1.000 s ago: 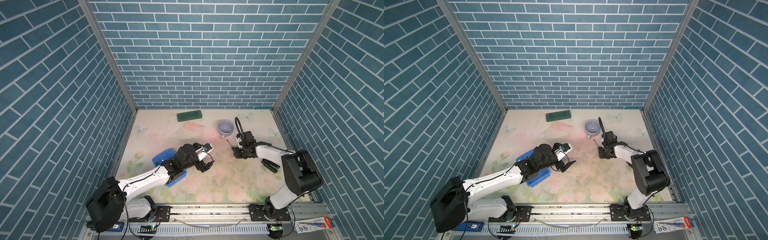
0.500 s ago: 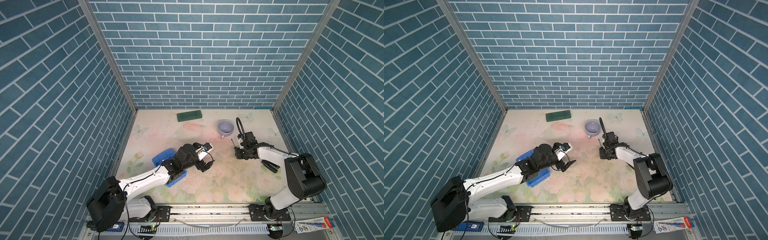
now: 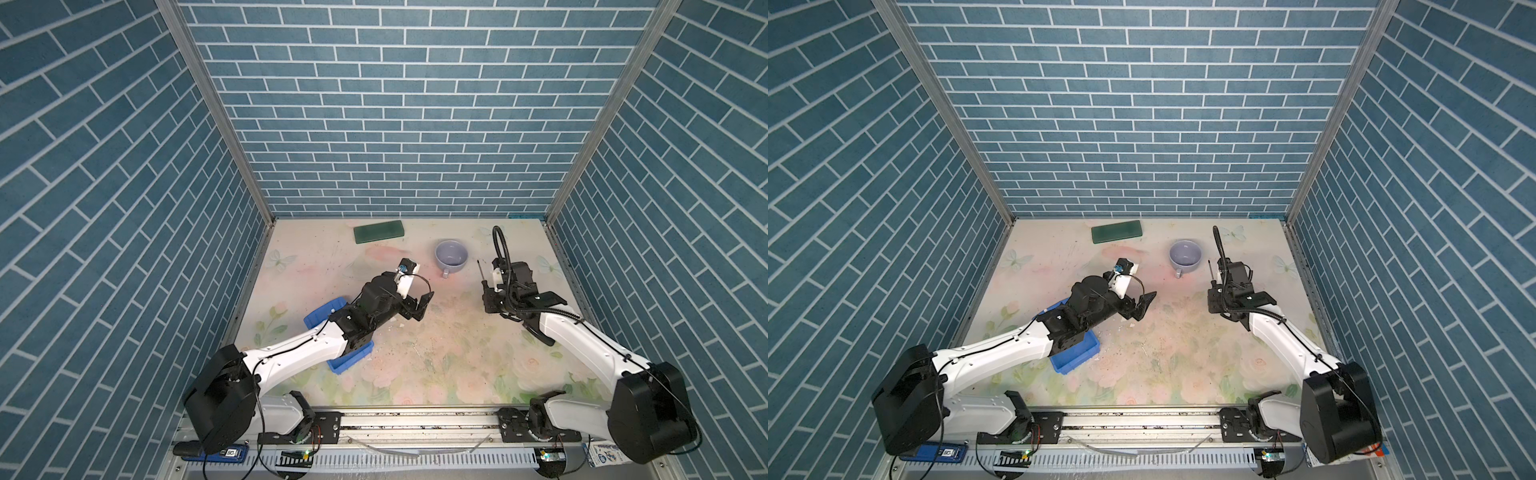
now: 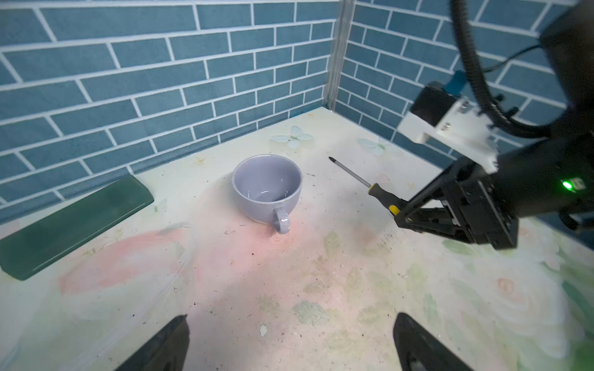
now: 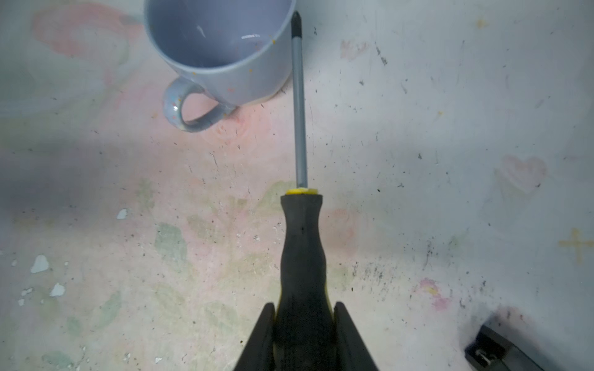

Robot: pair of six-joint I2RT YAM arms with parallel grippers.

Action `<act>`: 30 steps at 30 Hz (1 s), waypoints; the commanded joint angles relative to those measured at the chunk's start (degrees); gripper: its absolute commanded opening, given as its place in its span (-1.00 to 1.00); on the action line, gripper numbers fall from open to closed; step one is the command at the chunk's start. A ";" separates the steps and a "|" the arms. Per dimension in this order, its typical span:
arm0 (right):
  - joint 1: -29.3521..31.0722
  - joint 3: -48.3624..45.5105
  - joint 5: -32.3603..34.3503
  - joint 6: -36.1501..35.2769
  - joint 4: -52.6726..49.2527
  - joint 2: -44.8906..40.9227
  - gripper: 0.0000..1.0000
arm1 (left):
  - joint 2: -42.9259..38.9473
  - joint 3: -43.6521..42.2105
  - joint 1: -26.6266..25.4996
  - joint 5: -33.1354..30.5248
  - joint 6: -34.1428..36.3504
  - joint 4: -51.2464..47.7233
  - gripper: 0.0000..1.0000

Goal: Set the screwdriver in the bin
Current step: 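Lift the screwdriver upright toward the left gripper while the left gripper approaches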

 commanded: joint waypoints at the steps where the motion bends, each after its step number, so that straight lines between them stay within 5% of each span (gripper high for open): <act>1: -0.10 2.70 -3.66 0.91 -0.36 -2.52 -0.68 | 1.45 1.68 -0.24 -3.38 -9.25 3.26 0.99; 12: 0.23 8.48 -27.98 -0.17 9.68 -1.42 -0.88 | 5.07 5.23 -0.18 3.82 -20.51 11.62 0.99; 23: 3.01 10.84 -42.63 -0.76 15.11 0.19 -0.95 | 10.23 8.66 0.05 6.84 -34.44 15.80 0.98; 30: 4.37 11.36 -46.24 -4.48 12.88 0.40 -0.95 | 10.69 7.58 1.19 7.09 -38.90 18.51 0.63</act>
